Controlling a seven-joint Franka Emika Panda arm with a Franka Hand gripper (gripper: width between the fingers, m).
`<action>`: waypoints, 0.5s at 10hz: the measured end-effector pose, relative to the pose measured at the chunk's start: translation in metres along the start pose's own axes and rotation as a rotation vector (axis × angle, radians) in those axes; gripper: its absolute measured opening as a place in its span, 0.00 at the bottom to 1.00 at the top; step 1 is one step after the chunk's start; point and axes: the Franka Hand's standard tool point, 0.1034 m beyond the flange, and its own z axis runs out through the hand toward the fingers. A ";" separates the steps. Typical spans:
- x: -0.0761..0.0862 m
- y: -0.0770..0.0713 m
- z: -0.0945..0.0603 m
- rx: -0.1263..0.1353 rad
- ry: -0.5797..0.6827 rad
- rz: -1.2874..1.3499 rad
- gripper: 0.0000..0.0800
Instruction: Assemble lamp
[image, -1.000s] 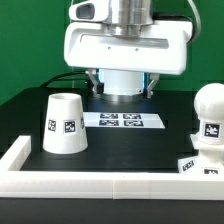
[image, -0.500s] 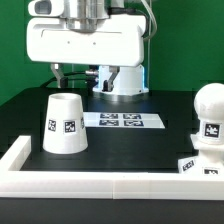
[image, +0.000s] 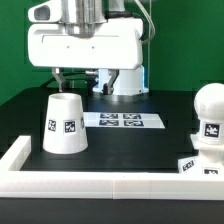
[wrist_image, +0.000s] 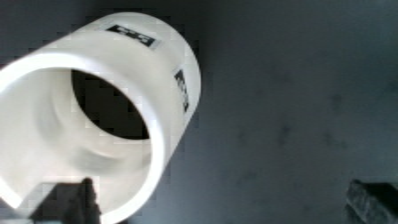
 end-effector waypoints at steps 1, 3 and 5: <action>0.001 0.002 0.004 -0.007 0.005 -0.004 0.87; -0.001 0.004 0.010 -0.019 0.002 -0.006 0.87; -0.001 0.006 0.017 -0.031 0.004 -0.009 0.87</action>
Offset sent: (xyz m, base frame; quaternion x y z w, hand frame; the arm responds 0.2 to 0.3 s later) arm -0.0005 0.0009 -0.0143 -0.0072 0.0187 0.0019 0.9998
